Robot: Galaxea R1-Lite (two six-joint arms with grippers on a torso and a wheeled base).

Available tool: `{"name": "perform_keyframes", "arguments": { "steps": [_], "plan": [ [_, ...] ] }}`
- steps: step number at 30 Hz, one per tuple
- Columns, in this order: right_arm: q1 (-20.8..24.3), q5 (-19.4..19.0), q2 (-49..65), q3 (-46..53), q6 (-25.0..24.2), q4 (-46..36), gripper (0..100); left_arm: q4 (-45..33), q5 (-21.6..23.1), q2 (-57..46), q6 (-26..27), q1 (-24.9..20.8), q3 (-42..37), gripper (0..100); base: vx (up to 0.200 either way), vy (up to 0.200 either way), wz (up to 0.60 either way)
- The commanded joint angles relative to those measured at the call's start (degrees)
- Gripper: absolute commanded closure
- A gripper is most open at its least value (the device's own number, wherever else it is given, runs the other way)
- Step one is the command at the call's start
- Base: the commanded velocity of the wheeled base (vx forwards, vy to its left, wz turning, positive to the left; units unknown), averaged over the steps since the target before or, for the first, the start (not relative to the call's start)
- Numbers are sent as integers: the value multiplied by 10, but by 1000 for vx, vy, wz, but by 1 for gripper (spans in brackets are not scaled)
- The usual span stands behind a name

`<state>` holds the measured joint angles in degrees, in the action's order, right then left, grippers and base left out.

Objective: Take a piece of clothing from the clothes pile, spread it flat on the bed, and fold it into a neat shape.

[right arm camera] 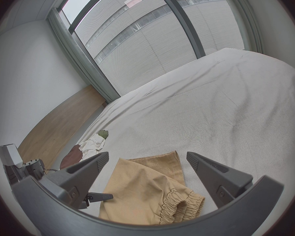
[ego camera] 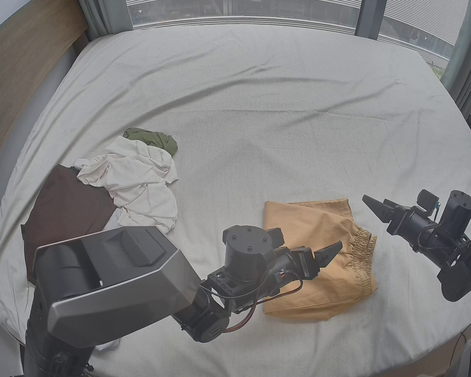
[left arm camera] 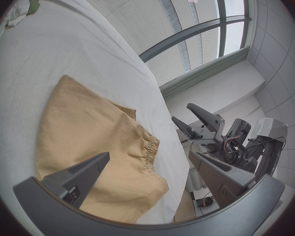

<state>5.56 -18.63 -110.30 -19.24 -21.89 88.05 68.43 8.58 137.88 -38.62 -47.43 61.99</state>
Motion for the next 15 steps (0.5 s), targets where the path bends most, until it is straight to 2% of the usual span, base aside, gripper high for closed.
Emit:
{"name": "perform_keyframes", "arguments": {
  "steps": [1,9,15],
  "plan": [
    [1,0,-2,3,-1,0,0,1,-2,-23,10,14,-20,0,0,0,0],
    [7,0,-4,6,-1,0,0,29,-3,-81,15,26,-100,0,0,0,0],
    [18,1,-4,16,-2,0,0,94,-19,-101,21,41,-162,0,0,0,0]
  ]
}}
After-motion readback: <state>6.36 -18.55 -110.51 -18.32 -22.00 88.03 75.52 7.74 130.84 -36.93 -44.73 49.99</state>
